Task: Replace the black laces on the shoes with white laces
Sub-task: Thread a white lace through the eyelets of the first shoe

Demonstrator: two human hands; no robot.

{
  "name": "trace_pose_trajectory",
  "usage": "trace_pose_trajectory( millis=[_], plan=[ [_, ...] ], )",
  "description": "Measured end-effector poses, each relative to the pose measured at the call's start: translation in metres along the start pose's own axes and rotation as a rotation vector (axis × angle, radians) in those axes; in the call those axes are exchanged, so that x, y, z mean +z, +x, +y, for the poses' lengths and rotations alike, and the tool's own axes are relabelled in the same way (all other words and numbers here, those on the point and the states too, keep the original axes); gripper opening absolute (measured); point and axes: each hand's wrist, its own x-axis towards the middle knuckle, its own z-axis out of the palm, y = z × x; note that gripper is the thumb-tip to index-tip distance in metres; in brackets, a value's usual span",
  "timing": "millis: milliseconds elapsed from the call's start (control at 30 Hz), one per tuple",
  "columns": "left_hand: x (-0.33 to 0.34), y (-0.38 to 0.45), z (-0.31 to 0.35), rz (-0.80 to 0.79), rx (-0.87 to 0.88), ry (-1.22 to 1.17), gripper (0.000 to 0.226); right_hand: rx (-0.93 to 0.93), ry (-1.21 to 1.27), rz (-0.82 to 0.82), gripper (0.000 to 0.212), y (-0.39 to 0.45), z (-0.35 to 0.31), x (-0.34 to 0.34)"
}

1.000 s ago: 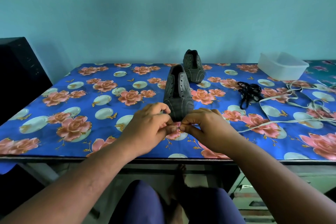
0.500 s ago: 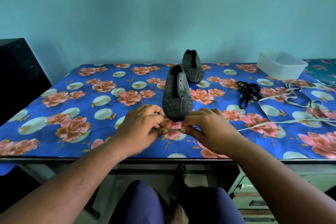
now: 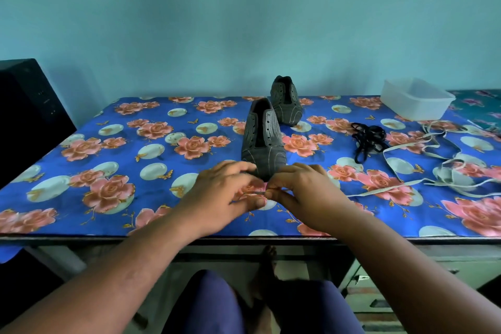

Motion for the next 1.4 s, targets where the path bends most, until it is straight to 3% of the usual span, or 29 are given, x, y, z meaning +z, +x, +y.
trace_pose_trajectory(
  millis=[100, 200, 267, 467, 500, 567, 667, 867, 1000, 1133, 1300, 1400],
  plan=[
    [0.009, 0.005, 0.001, 0.088, 0.091, 0.061, 0.043, -0.019, 0.006, -0.002, 0.016, 0.001, -0.002, 0.001],
    [0.009, 0.003, -0.002, 0.107, 0.110, 0.128, 0.047, -0.025, -0.009, -0.007, 0.023, -0.002, -0.001, 0.001],
    [0.004, -0.001, -0.011, 0.098, 0.068, 0.102, 0.049, -0.020, -0.036, -0.014, 0.031, -0.006, 0.003, -0.001],
    [-0.019, -0.013, -0.057, 0.033, -0.161, 0.041, 0.028, 0.085, -0.053, -0.012, 0.022, -0.016, 0.032, -0.012],
    [-0.021, -0.012, -0.059, -0.014, -0.203, 0.035, 0.031, 0.094, -0.043, -0.009, 0.022, -0.015, 0.033, -0.012],
    [-0.022, -0.009, -0.054, -0.090, -0.219, 0.049, 0.061, 0.095, -0.027, -0.005, 0.022, -0.012, 0.029, -0.009],
    [-0.015, -0.003, -0.024, -0.099, -0.169, 0.039, 0.093, 0.063, -0.012, -0.009, 0.018, -0.006, 0.016, -0.002],
    [0.005, 0.010, 0.005, 0.024, 0.064, 0.049, 0.051, 0.007, -0.006, -0.001, 0.019, 0.000, 0.002, 0.004],
    [0.003, 0.005, -0.009, 0.062, 0.064, 0.095, 0.053, -0.021, -0.055, -0.013, 0.040, -0.006, 0.005, 0.004],
    [-0.006, -0.003, -0.038, 0.106, 0.013, 0.086, 0.039, 0.019, -0.083, 0.001, 0.034, -0.015, 0.024, -0.004],
    [-0.015, -0.011, -0.072, 0.044, -0.164, 0.023, 0.032, 0.118, -0.077, 0.000, 0.019, -0.023, 0.046, -0.014],
    [-0.013, -0.006, -0.062, 0.049, -0.180, 0.085, 0.049, 0.133, -0.046, 0.005, 0.017, -0.021, 0.041, -0.010]
  ],
)
